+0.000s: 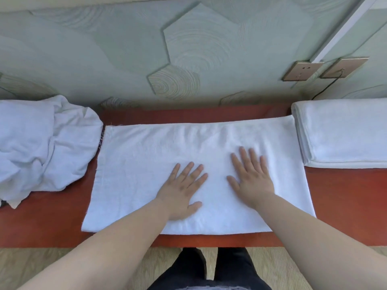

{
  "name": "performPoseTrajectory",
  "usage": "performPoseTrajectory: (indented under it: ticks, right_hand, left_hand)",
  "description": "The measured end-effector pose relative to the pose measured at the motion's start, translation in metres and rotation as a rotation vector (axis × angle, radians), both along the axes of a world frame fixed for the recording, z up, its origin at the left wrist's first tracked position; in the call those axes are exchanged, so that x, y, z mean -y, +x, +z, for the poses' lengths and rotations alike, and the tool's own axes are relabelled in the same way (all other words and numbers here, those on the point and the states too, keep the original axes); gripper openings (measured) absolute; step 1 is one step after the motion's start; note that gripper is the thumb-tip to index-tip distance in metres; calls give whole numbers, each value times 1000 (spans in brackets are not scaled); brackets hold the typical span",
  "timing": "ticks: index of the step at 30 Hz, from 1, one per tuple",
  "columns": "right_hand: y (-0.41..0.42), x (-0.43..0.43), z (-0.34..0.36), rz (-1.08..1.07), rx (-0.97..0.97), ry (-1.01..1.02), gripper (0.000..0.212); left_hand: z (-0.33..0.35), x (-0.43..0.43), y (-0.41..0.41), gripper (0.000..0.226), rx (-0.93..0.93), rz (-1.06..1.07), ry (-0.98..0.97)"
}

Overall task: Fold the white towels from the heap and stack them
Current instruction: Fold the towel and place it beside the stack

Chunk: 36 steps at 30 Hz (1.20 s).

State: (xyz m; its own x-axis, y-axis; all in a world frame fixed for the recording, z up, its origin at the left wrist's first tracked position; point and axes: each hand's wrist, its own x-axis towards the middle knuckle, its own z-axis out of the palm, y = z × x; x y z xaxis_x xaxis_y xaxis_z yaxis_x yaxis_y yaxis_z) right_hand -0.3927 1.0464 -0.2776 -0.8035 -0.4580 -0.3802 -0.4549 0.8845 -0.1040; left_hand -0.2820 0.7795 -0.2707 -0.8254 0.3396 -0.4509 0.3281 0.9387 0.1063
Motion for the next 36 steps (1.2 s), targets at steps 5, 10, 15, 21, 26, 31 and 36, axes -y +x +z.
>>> performPoseTrajectory:
  ticks: [5,10,15,21,26,31,36]
  right_hand:
    - [-56,27,9,88,-39,-203,70]
    - [-110,-29,-12,-48,-53,-55,75]
    - [-140,-68,-7,-180,52,-90,78]
    - [-142,-70,-5,-165,49,-84,81]
    - [-142,-69,-8,-155,28,-91,80]
    - [-141,-71,-8,-147,28,-84,80]
    - [-125,-59,4,-139,-30,-130,76]
  left_hand:
    - [-5,-47,-79,92,-172,487,159]
    - [-14,-79,-98,92,-99,345,-35]
    - [-8,-94,-126,87,-59,323,-66]
    - [-17,-127,-164,87,-114,266,-36]
    - [-18,-125,-162,89,-136,256,-34]
    - [-17,-125,-164,89,-132,265,-20]
    - [-17,-125,-163,98,-129,299,-25]
